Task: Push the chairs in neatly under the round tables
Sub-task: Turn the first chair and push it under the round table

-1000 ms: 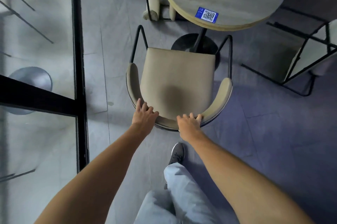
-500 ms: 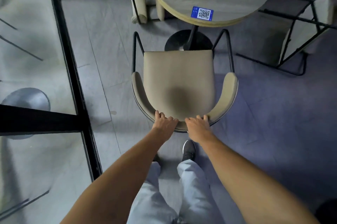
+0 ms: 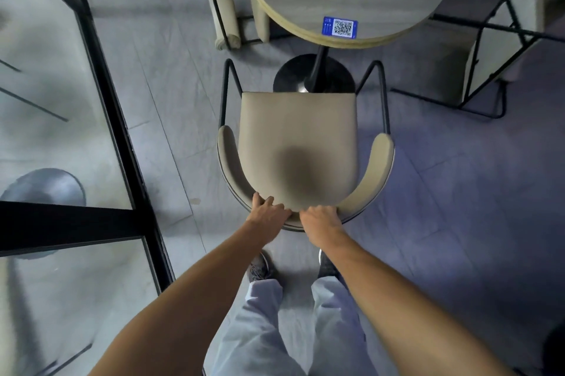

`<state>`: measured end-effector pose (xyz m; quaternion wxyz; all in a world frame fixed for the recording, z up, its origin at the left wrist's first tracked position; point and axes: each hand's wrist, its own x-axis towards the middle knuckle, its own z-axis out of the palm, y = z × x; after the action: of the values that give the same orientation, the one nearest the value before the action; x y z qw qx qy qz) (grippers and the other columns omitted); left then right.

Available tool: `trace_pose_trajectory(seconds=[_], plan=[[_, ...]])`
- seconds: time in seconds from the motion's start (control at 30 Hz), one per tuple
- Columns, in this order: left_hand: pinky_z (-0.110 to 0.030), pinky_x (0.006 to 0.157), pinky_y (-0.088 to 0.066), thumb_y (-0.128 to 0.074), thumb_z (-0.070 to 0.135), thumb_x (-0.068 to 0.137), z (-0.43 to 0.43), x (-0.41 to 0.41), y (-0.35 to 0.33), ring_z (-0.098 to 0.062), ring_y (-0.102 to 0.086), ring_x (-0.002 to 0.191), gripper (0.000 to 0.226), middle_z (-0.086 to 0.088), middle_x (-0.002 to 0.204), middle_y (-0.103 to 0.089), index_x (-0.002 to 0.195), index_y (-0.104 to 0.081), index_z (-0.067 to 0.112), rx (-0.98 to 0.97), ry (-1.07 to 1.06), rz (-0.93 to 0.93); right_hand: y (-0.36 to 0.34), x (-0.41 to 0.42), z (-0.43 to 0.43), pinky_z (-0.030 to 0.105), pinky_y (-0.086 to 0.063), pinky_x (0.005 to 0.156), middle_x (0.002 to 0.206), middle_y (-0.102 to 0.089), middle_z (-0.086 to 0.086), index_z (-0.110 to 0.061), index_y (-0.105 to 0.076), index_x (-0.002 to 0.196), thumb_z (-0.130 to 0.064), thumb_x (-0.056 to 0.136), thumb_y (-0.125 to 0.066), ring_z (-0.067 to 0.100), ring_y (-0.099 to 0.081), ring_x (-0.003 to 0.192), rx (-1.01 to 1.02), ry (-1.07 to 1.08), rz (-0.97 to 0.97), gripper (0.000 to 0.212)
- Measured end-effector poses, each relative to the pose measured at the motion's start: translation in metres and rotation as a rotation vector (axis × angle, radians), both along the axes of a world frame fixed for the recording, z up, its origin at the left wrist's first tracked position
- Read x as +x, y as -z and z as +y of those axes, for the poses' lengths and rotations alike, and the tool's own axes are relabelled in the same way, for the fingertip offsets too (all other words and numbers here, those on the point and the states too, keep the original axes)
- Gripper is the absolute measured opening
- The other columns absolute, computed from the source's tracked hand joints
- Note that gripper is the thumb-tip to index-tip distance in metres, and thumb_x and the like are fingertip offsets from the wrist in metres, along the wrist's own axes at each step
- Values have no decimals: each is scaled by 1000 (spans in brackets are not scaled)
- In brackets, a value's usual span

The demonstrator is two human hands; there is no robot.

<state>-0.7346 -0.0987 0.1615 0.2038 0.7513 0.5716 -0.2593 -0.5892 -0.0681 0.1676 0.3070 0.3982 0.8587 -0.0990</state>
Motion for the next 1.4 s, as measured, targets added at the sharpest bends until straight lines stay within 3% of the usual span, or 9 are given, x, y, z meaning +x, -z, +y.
trace_pose_trajectory(seconds=[0.2,0.33,0.53,0.73,0.9,1.2,1.4], plan=[[-64,106,-27,-54,3,93,9,-24,3,-31,-19,147,49,3,140,-50,139,-48,20,-65,86,25,2,-18,4,38,-49,87,120,-66,9,-8,-57,126,-6,99,-45,27,-63,111,18,-10,30,29],[-66,110,-25,-57,5,94,20,-33,10,-37,2,151,55,1,159,-20,144,-43,23,-57,171,-18,2,-19,8,37,-49,86,118,-67,8,-10,-61,123,-5,98,-47,28,-64,109,24,38,28,29],[-58,106,-30,-53,18,99,45,-29,15,-36,-11,148,48,-2,156,-27,145,-43,27,4,258,-42,3,-8,20,38,-49,86,115,-67,8,-12,-62,120,-8,98,-47,28,-64,108,8,148,46,27],[-52,102,-30,-52,29,101,75,-5,13,-33,-49,122,45,-8,133,-53,144,-41,26,-27,206,-1,13,17,36,39,-43,88,109,-70,3,-24,-57,122,-14,95,-51,27,-65,106,0,309,110,29],[-51,99,-32,-52,36,101,80,0,18,-33,-51,118,44,-8,130,-55,142,-41,23,9,219,-14,22,21,45,43,-32,93,111,-68,-1,-29,-56,121,-12,92,-55,24,-55,113,-23,364,131,34],[-50,100,-32,-53,43,99,88,8,21,-32,-55,115,43,-6,127,-58,136,-45,22,75,198,-30,25,28,58,44,-30,94,106,-69,-4,-29,-59,115,-11,89,-58,23,-59,109,16,360,190,32],[-49,102,-27,-45,57,97,90,13,24,-29,-55,113,44,-3,120,-62,128,-51,26,128,140,-138,31,36,65,46,-28,92,106,-68,-8,-30,-59,109,-16,87,-62,23,-54,109,44,373,165,26]])
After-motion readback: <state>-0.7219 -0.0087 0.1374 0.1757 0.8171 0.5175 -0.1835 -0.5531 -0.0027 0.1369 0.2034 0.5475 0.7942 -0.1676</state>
